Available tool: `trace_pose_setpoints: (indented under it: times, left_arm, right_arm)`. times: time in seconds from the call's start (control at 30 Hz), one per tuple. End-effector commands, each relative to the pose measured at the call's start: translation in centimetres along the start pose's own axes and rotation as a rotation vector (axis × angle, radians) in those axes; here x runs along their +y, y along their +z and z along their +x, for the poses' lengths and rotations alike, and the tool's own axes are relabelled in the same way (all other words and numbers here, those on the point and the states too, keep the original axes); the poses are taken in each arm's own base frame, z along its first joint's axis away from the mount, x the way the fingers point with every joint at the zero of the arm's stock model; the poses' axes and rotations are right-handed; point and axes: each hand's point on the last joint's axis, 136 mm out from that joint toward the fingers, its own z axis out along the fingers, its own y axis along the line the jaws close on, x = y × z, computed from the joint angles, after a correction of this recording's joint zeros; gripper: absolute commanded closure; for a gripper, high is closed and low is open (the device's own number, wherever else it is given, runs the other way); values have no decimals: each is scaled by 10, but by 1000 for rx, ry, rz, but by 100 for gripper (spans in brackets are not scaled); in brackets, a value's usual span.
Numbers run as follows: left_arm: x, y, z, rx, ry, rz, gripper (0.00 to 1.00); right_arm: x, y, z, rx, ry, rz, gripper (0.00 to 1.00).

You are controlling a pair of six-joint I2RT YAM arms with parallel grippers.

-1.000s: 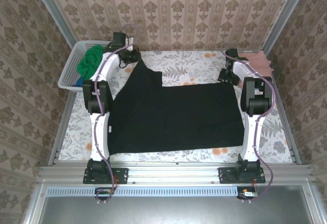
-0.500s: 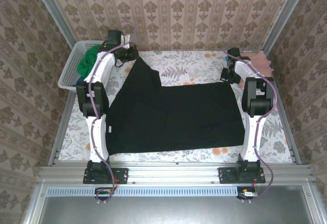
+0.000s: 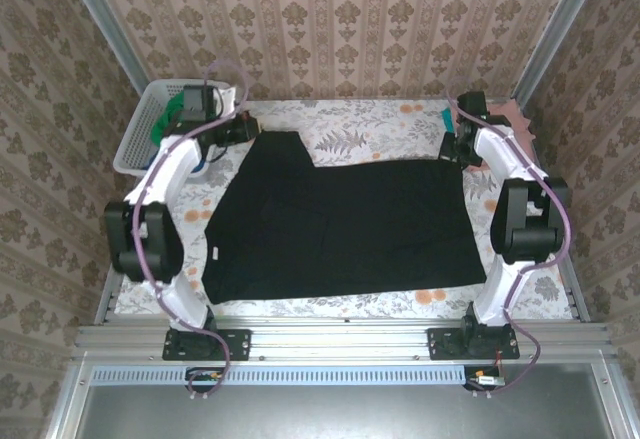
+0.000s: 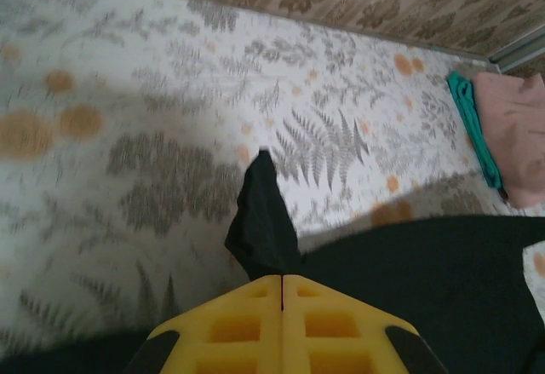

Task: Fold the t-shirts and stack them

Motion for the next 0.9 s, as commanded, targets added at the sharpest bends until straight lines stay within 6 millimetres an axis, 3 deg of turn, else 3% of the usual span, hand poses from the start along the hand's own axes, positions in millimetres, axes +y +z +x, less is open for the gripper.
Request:
trace_pose_setpoints:
  times: [0.0, 0.17, 0.23, 0.37, 0.47, 0.63, 0.77, 0.87]
  left_arm:
    - [-3, -30, 10, -82, -1, -17, 100]
    - [-20, -67, 62, -155, 4, 54, 100]
    - [-16, -81, 84, -175, 3, 20, 100]
    - [-4, -106, 124, -182, -1, -67, 100]
    - [3, -119, 144, -189, -9, -114, 100]
    - [7, -117, 148, -228, 12, -116, 100]
    - [-5, -113, 129, -237, 28, -64, 100]
    - [-14, -128, 123, -237, 48, -77, 100]
  right_arm:
    - [2, -15, 11, -20, -22, -63, 100]
    - [3, -21, 35, -36, -20, -176, 100]
    - [-1, -21, 40, -50, 4, -227, 100]
    - [-21, -12, 55, 4, 43, -209, 100]
    - [-43, -8, 66, 38, 57, -116, 100]
    - [-68, -13, 58, 10, 111, -24, 100]
    - [-34, -32, 25, -35, 87, -171, 100]
    - [-38, -44, 26, -48, 70, -136, 100]
